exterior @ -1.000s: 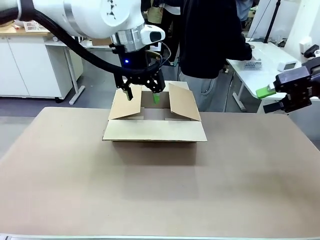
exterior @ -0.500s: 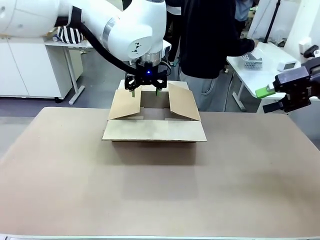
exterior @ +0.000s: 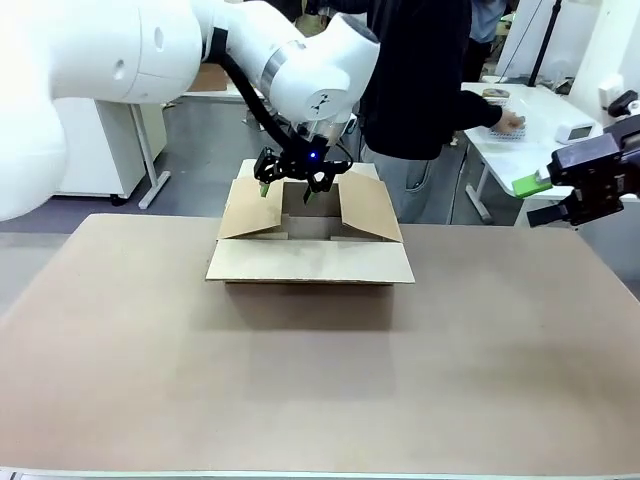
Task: Pack the gift set into the box.
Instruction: Place both hands on the side flaps of the Package Box and spread them outward.
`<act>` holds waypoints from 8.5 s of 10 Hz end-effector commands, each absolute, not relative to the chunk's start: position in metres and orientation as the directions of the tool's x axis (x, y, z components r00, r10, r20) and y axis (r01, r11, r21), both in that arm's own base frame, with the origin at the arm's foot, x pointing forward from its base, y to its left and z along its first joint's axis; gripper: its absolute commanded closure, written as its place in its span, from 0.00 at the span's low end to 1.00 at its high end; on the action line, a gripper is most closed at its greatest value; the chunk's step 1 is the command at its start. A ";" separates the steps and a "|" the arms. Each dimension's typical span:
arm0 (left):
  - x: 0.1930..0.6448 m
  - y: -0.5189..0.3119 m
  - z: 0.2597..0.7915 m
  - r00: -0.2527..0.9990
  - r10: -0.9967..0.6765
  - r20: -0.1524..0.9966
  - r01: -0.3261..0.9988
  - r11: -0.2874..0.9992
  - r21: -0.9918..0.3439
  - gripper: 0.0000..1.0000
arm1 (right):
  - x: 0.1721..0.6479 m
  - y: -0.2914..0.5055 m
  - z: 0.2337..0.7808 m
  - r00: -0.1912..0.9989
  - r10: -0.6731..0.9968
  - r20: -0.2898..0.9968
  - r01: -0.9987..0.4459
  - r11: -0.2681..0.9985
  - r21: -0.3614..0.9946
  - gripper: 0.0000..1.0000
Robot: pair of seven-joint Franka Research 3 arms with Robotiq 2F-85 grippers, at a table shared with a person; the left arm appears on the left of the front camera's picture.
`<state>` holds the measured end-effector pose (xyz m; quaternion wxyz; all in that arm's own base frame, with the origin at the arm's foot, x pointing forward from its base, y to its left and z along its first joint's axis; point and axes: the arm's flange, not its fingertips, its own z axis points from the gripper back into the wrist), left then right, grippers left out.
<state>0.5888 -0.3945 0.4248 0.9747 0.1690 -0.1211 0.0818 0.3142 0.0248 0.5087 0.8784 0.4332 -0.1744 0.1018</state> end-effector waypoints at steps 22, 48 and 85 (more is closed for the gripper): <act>0.611 -0.253 0.452 0.948 0.274 0.164 -0.315 0.887 0.339 0.00 | 0.317 0.026 0.509 0.908 0.033 0.419 -0.358 0.582 0.730 0.00; 0.604 -0.114 0.431 0.959 0.281 -0.015 -0.279 0.940 -0.195 0.00 | 0.423 0.226 0.514 0.844 0.261 0.468 -0.327 0.943 0.066 0.00; 0.604 -0.114 0.431 0.959 0.281 -0.015 -0.279 0.940 -0.195 0.00 | 0.609 0.281 0.460 0.998 0.023 0.050 -0.003 0.929 -0.369 0.00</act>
